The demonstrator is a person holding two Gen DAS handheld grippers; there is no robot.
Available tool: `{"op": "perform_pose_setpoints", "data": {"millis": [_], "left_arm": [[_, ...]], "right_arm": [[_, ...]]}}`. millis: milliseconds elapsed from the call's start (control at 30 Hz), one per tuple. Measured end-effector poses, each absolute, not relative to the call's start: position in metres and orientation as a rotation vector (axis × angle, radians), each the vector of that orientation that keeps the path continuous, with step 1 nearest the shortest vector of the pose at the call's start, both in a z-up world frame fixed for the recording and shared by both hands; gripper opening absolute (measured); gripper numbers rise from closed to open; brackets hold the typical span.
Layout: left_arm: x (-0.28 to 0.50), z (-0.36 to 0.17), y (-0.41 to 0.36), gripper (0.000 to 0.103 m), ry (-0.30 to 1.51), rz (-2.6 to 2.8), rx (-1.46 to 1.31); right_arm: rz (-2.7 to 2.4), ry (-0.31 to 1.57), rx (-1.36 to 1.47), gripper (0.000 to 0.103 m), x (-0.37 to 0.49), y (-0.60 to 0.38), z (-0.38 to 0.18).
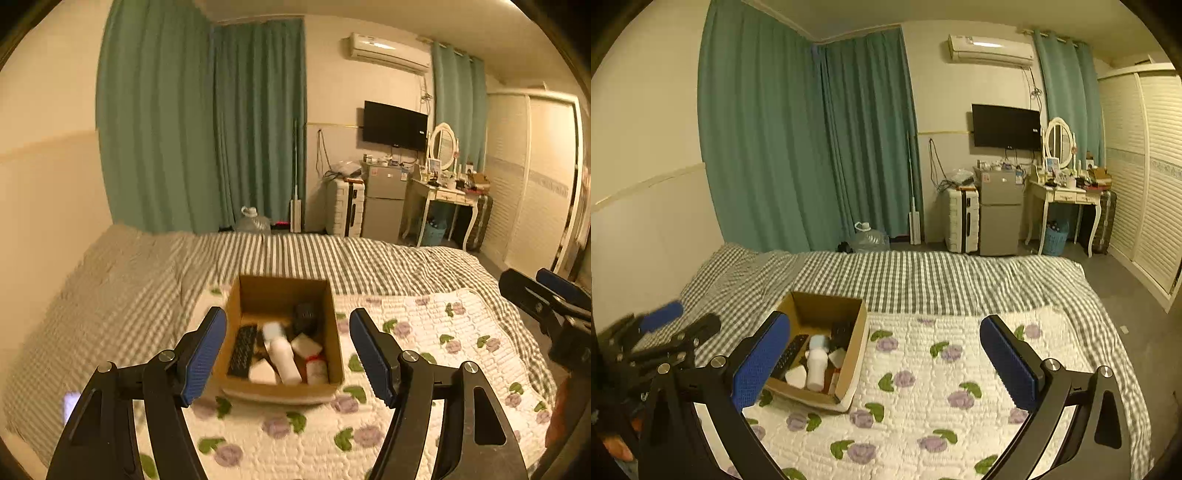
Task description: Organize rigid objects
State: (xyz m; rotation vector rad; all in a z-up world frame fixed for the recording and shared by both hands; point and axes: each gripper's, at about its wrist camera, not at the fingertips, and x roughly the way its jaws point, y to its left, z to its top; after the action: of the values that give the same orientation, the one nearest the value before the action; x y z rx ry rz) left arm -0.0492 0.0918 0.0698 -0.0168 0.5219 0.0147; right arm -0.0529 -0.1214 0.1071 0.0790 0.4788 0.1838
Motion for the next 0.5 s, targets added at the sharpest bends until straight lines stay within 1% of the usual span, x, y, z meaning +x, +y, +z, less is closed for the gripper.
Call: {"op": "perform_pose_setpoints", "data": {"millis": [133,300,500], "left_arm": [[-0.045,0.048,0.091,0.072,0.561,0.031,0.013],[-0.048,0.047,0.09,0.072,0.563,0.029,0.022],[-0.05,0.046,0.09,0.072,0.568,0.022,0.022]], "right_arm": [[0.164,0.51,0.04,0.103,-0.055,-0.115,0.084],[0.151,0.561,0.06,0.103,-0.053,-0.113,0.057],[0.15,0.573,0.062,0.103,-0.052,-0.114,0.055]]}}
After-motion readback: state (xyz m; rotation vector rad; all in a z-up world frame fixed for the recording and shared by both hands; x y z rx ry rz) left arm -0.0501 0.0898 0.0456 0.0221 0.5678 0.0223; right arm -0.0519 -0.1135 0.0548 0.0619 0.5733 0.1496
